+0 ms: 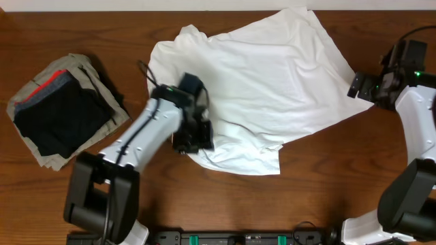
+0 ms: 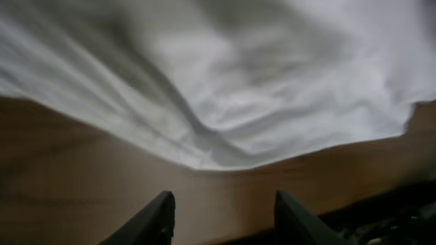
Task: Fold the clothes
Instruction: 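Grasp the shirt's left edge with the left gripper and pull it left, then hold the shirt corners with both grippers and stretch it flat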
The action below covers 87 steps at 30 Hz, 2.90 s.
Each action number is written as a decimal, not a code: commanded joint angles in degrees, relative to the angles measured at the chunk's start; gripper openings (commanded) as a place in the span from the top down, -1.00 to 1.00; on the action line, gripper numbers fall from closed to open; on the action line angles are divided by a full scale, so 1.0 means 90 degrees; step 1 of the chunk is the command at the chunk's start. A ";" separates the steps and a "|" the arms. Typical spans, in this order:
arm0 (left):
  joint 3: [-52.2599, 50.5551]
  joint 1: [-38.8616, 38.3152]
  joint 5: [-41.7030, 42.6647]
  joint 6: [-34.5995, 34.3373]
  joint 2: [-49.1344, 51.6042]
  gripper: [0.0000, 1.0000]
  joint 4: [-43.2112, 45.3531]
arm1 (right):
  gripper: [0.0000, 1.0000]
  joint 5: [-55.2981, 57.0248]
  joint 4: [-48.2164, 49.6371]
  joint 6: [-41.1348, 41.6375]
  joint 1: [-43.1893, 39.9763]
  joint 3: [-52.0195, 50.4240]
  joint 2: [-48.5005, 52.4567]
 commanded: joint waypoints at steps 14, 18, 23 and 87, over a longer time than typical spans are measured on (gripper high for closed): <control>-0.1171 -0.0352 -0.0440 -0.2212 -0.0024 -0.59 0.1103 | -0.99 -0.0163 -0.0078 -0.0175 -0.0046 0.0097 0.0138; -0.1506 -0.0352 -0.0185 -0.2280 -0.0017 -0.53 0.1681 | -0.98 -0.0163 -0.0109 -0.0175 -0.0044 0.0097 0.0138; -0.1792 -0.0352 -0.0185 -0.2421 -0.0012 0.25 0.2154 | -0.99 -0.0163 -0.0109 -0.0175 -0.0044 0.0097 0.0138; -0.1736 0.1739 -0.1906 -0.0782 -0.1506 0.87 0.1277 | -0.35 0.0238 0.0743 -0.0177 -0.0170 -0.1195 0.1044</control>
